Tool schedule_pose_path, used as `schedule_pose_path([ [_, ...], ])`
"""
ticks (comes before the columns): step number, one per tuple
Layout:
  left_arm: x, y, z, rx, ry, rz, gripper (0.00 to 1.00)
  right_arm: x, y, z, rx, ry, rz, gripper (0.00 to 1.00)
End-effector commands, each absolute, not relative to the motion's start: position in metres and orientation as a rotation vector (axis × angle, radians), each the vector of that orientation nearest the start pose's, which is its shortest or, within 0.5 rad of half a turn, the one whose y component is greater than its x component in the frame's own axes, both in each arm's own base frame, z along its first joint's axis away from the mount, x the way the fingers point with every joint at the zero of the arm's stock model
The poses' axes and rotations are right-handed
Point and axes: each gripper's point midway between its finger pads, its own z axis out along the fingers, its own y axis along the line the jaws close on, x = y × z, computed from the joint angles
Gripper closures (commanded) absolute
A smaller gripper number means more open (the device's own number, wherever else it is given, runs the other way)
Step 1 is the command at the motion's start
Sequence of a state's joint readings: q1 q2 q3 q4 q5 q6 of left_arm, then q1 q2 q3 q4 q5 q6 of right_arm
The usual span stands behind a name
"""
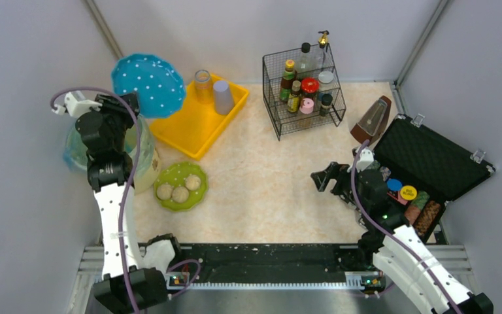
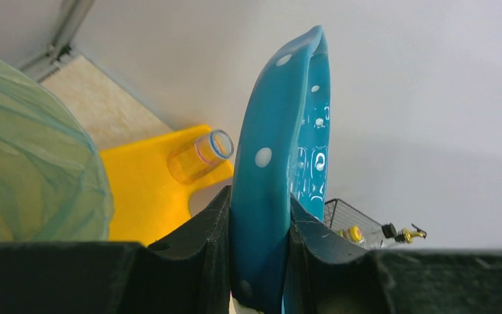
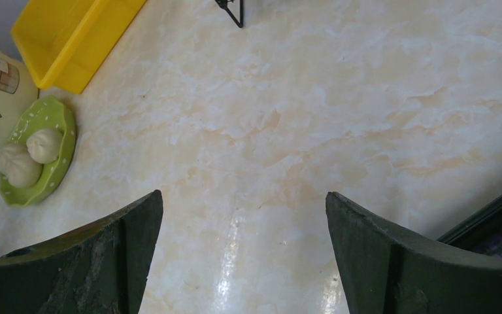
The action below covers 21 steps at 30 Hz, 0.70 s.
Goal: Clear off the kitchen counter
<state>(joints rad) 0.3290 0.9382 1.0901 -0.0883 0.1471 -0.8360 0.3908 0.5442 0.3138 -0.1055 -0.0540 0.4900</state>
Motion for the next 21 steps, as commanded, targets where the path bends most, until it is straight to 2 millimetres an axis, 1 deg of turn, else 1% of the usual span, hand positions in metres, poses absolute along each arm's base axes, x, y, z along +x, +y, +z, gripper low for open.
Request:
schedule_pose_path([
  [1, 0.344, 0.023, 0.47, -0.598, 1.196, -0.675, 1.0, 0.241, 0.134, 0.148, 0.04, 1.91, 0.657, 0.08],
  [3, 0.356, 0.008, 0.457, -0.592, 1.251, -0.688, 1.0, 0.242, 0.134, 0.146, 0.043, 1.914, 0.656, 0.08],
  [6, 0.376, -0.007, 0.435, -0.61, 1.311, -0.705, 0.96, 0.242, 0.134, 0.145, 0.046, 1.917, 0.653, 0.08],
  [10, 0.397, -0.019, 0.408, -0.673, 1.338, -0.712, 0.94, 0.243, 0.133, 0.143, 0.048, 1.924, 0.648, 0.08],
  [13, 0.409, -0.013, 0.388, -0.791, 1.294, -0.703, 0.95, 0.243, 0.133, 0.142, 0.048, 1.928, 0.645, 0.08],
  [14, 0.412, -0.007, 0.381, -0.837, 1.27, -0.695, 0.96, 0.243, 0.133, 0.141, 0.048, 1.928, 0.642, 0.08],
  [15, 0.415, -0.012, 0.374, -0.87, 1.254, -0.703, 0.97, 0.244, 0.133, 0.141, 0.05, 1.932, 0.641, 0.08],
  [18, 0.423, -0.004, 0.354, -1.003, 1.185, -0.677, 1.0, 0.244, 0.132, 0.139, 0.053, 1.936, 0.637, 0.08],
  [21, 0.433, -0.007, 0.339, -1.096, 1.164, -0.706, 1.0, 0.245, 0.132, 0.138, 0.055, 1.939, 0.63, 0.08],
])
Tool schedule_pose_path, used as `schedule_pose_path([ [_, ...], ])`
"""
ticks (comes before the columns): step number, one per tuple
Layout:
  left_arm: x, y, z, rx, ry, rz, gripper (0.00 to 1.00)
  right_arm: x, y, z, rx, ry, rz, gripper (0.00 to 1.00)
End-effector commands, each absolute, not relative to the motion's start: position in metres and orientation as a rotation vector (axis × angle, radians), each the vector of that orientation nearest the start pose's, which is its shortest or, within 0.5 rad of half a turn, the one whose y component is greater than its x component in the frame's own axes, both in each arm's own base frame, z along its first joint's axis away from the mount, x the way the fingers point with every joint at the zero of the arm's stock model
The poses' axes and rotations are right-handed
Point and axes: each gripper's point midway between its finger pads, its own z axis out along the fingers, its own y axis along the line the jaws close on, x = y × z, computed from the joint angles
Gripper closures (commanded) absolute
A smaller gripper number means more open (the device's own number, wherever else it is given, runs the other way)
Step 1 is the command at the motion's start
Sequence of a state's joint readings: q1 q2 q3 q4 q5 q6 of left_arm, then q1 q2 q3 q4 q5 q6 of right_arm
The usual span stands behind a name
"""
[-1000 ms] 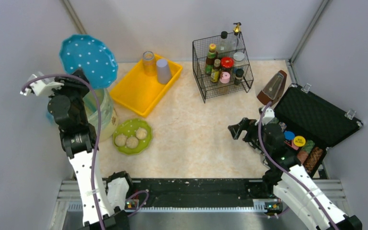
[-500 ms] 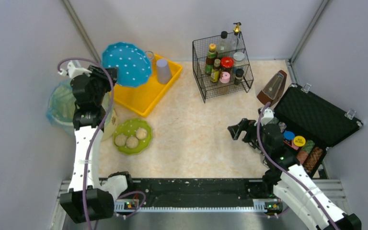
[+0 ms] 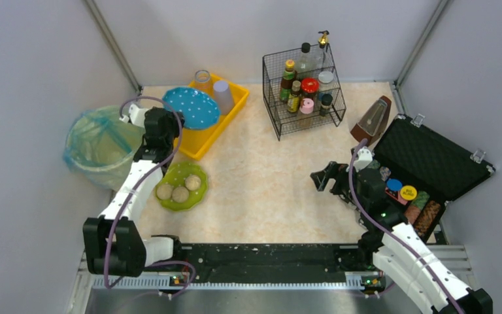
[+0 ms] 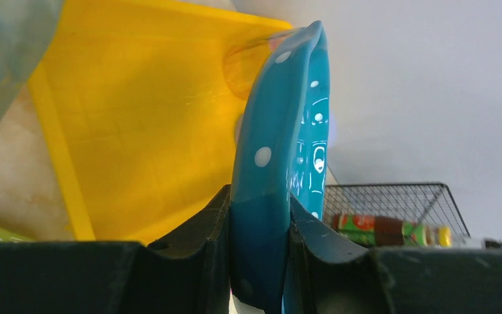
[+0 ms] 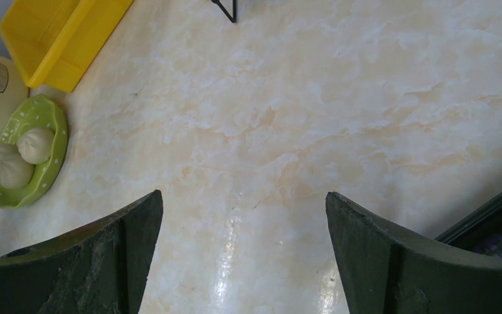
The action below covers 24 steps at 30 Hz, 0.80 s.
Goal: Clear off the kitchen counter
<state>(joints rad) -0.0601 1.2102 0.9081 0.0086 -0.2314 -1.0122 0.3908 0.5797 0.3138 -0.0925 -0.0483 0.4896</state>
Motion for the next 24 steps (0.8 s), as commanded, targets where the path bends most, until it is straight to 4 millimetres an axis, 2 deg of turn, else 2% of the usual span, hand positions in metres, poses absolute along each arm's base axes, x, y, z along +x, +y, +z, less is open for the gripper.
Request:
schedule_pose_path([
  [1, 0.438, -0.008, 0.333, -1.12, 1.157, -0.708, 1.0, 0.245, 0.132, 0.138, 0.056, 1.941, 0.629, 0.08],
  [6, 0.447, -0.012, 0.318, -1.206, 1.08, -0.675, 1.0, 0.245, 0.131, 0.137, 0.059, 1.946, 0.622, 0.08],
  [15, 0.464, -0.008, 0.276, -1.353, 1.015, -0.571, 1.0, 0.246, 0.13, 0.134, 0.064, 1.956, 0.615, 0.08],
  [24, 0.472, -0.008, 0.239, -1.447, 0.993, -0.5, 0.93, 0.247, 0.13, 0.131, 0.065, 1.962, 0.613, 0.08],
])
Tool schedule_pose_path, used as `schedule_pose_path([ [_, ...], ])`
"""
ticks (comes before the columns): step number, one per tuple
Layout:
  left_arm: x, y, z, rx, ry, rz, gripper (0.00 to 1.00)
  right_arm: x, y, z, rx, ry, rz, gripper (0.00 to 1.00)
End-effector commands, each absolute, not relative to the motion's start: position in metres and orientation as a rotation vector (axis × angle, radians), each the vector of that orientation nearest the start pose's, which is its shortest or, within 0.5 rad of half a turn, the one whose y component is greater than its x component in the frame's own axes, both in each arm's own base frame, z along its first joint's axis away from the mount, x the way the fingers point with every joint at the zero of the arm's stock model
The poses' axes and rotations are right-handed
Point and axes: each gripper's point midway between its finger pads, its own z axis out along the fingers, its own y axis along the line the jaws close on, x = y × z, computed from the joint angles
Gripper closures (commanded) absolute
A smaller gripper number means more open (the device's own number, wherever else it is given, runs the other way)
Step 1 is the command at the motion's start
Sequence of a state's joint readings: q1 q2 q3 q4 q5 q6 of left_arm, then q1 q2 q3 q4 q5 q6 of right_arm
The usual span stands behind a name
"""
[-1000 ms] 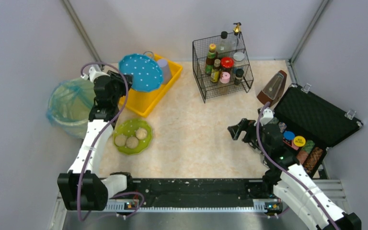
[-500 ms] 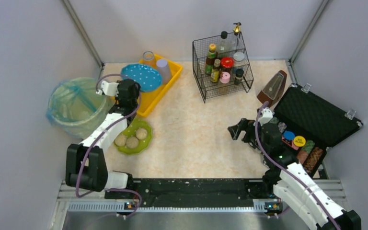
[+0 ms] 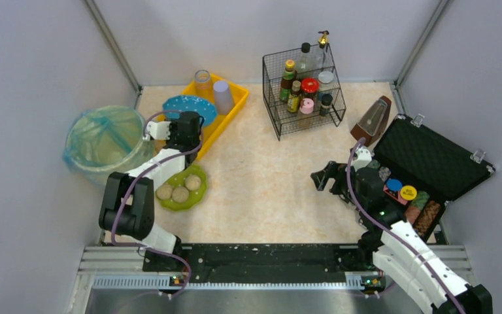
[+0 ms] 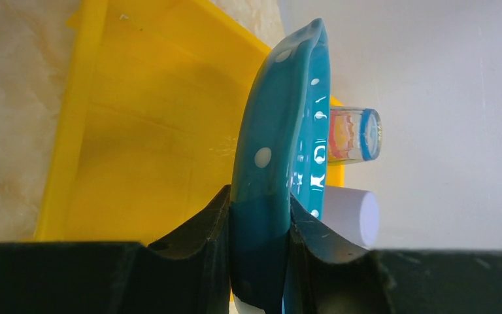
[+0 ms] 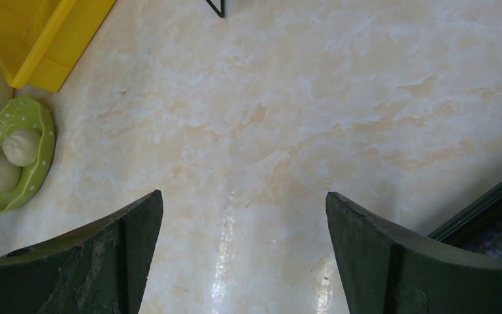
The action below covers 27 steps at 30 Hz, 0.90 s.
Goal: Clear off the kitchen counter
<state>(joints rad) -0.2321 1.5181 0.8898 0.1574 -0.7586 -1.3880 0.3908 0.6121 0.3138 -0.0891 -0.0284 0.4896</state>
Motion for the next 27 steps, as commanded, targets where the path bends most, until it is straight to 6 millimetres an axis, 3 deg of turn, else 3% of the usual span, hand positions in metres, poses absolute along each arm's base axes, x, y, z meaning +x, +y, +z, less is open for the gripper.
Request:
schedule_pose_path([
  [1, 0.474, -0.008, 0.236, -1.451, 0.998, -0.492, 0.93, 0.247, 0.13, 0.131, 0.064, 1.963, 0.613, 0.08],
  [13, 0.483, -0.004, 0.201, -1.508, 1.019, -0.403, 0.87, 0.246, 0.131, 0.131, 0.061, 1.966, 0.615, 0.08],
  [27, 0.499, -0.005, 0.184, -1.535, 1.006, -0.369, 0.79, 0.246, 0.131, 0.131, 0.06, 1.963, 0.617, 0.08],
])
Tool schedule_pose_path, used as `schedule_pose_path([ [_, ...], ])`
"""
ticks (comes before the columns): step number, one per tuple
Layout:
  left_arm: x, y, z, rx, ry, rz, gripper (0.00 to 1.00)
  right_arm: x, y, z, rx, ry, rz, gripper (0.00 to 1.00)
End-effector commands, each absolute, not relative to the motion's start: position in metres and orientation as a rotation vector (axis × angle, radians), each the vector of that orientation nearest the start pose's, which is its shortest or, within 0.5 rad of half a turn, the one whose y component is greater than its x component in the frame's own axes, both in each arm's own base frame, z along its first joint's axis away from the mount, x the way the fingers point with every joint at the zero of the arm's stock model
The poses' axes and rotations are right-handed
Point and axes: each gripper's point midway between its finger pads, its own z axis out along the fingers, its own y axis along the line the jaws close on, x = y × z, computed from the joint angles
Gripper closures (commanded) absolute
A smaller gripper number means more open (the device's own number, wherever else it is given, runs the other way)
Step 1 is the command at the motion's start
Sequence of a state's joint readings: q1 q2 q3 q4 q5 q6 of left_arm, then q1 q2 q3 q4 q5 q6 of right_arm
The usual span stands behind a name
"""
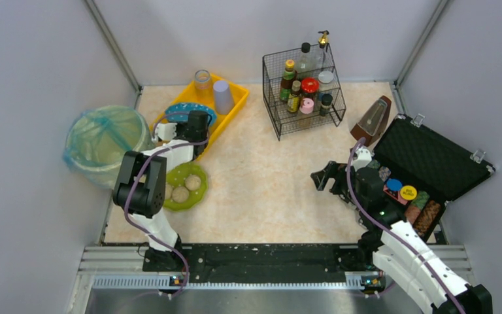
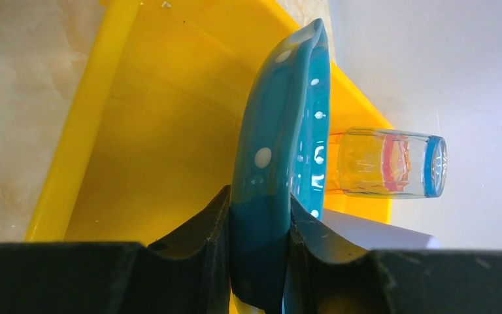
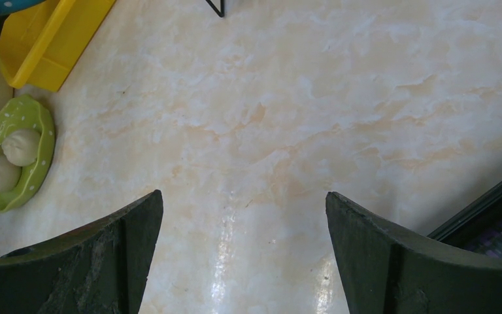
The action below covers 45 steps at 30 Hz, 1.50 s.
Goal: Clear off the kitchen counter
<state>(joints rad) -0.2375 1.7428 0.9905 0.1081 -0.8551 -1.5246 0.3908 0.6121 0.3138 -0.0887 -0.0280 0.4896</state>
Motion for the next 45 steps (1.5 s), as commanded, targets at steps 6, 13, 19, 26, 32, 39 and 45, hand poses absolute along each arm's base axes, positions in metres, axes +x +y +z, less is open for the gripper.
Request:
schedule_pose_path([
  [6, 0.499, 0.001, 0.173, -1.536, 1.009, -0.311, 0.73, 0.246, 0.131, 0.131, 0.06, 1.962, 0.618, 0.08],
  [13, 0.499, -0.001, 0.172, -1.485, 1.071, -0.271, 0.49, 0.245, 0.131, 0.13, 0.061, 1.963, 0.619, 0.08],
  [19, 0.506, -0.008, 0.165, -1.473, 1.143, -0.257, 0.38, 0.245, 0.131, 0.132, 0.061, 1.958, 0.621, 0.08],
  [26, 0.511, -0.018, 0.16, -1.432, 1.274, -0.225, 0.23, 0.244, 0.131, 0.132, 0.061, 1.956, 0.623, 0.08],
  [32, 0.508, -0.021, 0.147, -1.436, 1.348, -0.179, 0.14, 0.244, 0.131, 0.133, 0.06, 1.951, 0.624, 0.08],
  [39, 0.497, -0.016, 0.139, -1.42, 1.413, -0.094, 0.11, 0.244, 0.132, 0.132, 0.059, 1.955, 0.628, 0.08],
  [45, 0.498, -0.012, 0.13, -1.402, 1.466, 0.008, 0.09, 0.244, 0.131, 0.131, 0.06, 1.956, 0.624, 0.08],
])
